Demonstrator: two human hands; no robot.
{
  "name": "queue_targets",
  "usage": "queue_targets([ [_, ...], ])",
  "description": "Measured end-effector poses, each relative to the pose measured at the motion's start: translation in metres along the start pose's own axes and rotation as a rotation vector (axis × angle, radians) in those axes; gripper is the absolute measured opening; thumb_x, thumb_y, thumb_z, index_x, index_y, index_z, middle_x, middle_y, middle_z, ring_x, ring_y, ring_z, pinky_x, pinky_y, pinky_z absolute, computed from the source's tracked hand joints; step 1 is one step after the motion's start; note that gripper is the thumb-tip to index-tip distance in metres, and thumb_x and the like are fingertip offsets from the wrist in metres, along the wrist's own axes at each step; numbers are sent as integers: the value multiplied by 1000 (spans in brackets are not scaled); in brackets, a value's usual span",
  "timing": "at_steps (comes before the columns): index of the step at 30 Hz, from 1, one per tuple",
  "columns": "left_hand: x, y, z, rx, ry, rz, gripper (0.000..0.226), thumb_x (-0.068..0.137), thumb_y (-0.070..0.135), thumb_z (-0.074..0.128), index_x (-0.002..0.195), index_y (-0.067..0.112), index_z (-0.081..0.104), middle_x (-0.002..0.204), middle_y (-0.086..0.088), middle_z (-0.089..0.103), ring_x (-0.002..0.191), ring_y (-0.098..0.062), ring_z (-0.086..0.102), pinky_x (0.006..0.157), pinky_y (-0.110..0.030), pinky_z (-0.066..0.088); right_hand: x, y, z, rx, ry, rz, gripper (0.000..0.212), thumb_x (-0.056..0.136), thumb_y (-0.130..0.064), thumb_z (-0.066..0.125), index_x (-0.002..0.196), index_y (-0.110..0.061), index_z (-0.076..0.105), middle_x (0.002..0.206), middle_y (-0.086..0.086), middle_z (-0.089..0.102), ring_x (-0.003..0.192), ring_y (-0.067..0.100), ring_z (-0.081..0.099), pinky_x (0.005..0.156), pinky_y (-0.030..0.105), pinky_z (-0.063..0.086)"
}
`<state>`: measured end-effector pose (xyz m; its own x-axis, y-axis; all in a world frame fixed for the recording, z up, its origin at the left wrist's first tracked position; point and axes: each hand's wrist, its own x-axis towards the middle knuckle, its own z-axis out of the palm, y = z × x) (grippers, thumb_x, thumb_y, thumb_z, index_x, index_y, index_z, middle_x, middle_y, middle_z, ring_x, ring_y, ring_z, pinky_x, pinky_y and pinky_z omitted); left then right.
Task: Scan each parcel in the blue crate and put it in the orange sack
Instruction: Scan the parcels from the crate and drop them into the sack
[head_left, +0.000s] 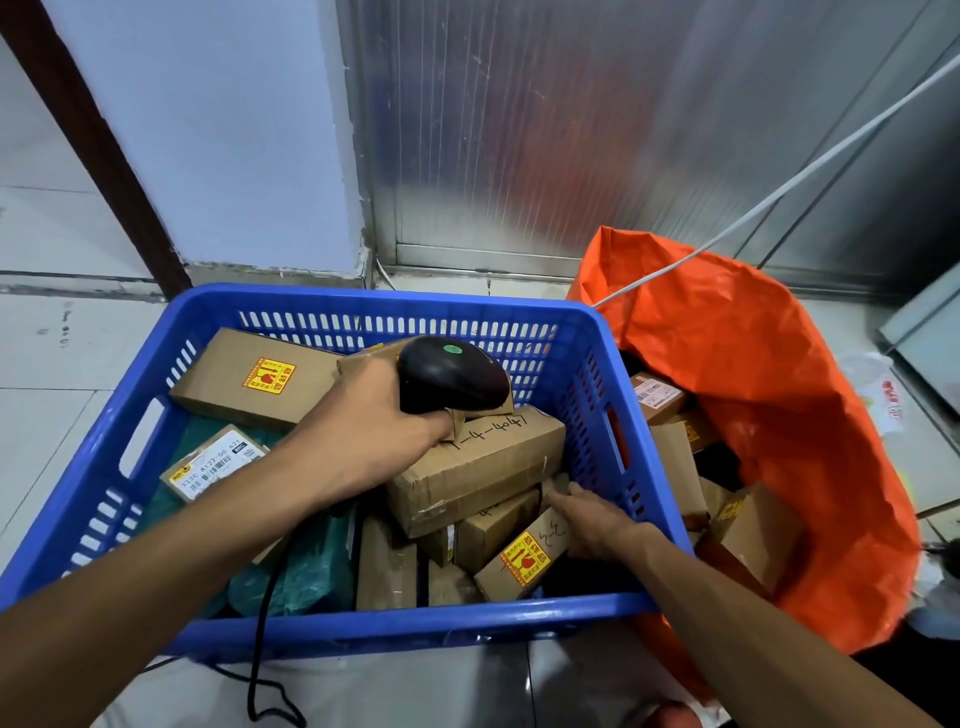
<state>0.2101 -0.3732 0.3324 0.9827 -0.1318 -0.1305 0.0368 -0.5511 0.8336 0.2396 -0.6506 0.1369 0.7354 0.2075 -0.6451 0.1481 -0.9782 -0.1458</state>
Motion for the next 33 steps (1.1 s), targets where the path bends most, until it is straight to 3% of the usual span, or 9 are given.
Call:
queue_targets([
  [4, 1, -3, -2, 5, 8, -5, 18, 80, 16, 72, 75, 31, 62, 67, 11, 65, 69, -12, 63, 64, -27, 47, -3, -7, -16, -3, 32, -63, 65, 78, -36, 82, 134, -22, 49, 137, 3, 37, 129, 23, 35, 112, 42, 37],
  [8, 2, -4, -4, -9, 3, -2, 17, 80, 17, 73, 82, 32, 64, 77, 7, 66, 74, -14, 63, 69, -30, 49, -8, -18, -30, 81, -50, -54, 69, 76, -37, 85, 133, -19, 50, 133, 3, 46, 120, 21, 44, 105, 38, 44],
  [12, -3, -1, -4, 16, 8, 1, 12, 79, 17, 72, 81, 26, 65, 72, 3, 66, 72, -16, 63, 67, -30, 51, -16, -29, -40, 308, -101, 6, 75, 75, -36, 86, 135, -19, 44, 128, -1, 56, 111, 17, 56, 91, 30, 51],
  [16, -6, 1, -6, 10, 20, 13, 15, 79, 17, 72, 82, 29, 63, 74, 5, 64, 73, -15, 62, 68, -29, 49, -30, -36, -56, 394, -130, 35, 64, 80, -30, 83, 131, -18, 47, 119, -3, 60, 97, 10, 58, 70, 18, 45],
  [20, -7, 2, -7, 37, 24, 5, 12, 79, 19, 71, 81, 27, 62, 76, 1, 66, 72, -19, 63, 70, -34, 56, -44, -41, -72, 427, -125, 26, 44, 84, -27, 79, 117, -19, 50, 103, -6, 62, 94, 11, 62, 74, 20, 49],
  [23, -9, 4, -7, 53, 16, -13, 7, 80, 21, 71, 85, 22, 65, 73, -6, 68, 69, -24, 65, 72, -44, 59, -53, -45, -84, 478, -89, 4, 47, 88, -24, 75, 126, -16, 49, 102, -7, 62, 89, 10, 63, 68, 16, 50],
  [25, -11, 6, -7, 52, 11, -28, 10, 81, 22, 71, 90, 20, 67, 73, -10, 69, 69, -26, 67, 73, -48, 59, -59, -49, -92, 510, -63, -15, 53, 89, -24, 74, 133, -16, 45, 107, -6, 61, 91, 10, 64, 66, 15, 51],
  [28, -13, 8, -6, 46, 6, -35, 9, 82, 21, 71, 90, 21, 66, 71, -11, 69, 67, -26, 67, 73, -49, 59, -67, -53, -103, 461, -21, -38, 59, 88, -32, 75, 136, -18, 43, 121, -2, 61, 101, 13, 63, 78, 20, 54],
  [33, -16, 8, -7, 43, 14, -50, 12, 81, 22, 71, 92, 21, 66, 72, -6, 69, 70, -24, 67, 77, -48, 60, -78, -58, -118, 368, 35, -97, 49, 88, -33, 75, 128, -22, 48, 120, -2, 62, 99, 10, 63, 81, 20, 54],
])
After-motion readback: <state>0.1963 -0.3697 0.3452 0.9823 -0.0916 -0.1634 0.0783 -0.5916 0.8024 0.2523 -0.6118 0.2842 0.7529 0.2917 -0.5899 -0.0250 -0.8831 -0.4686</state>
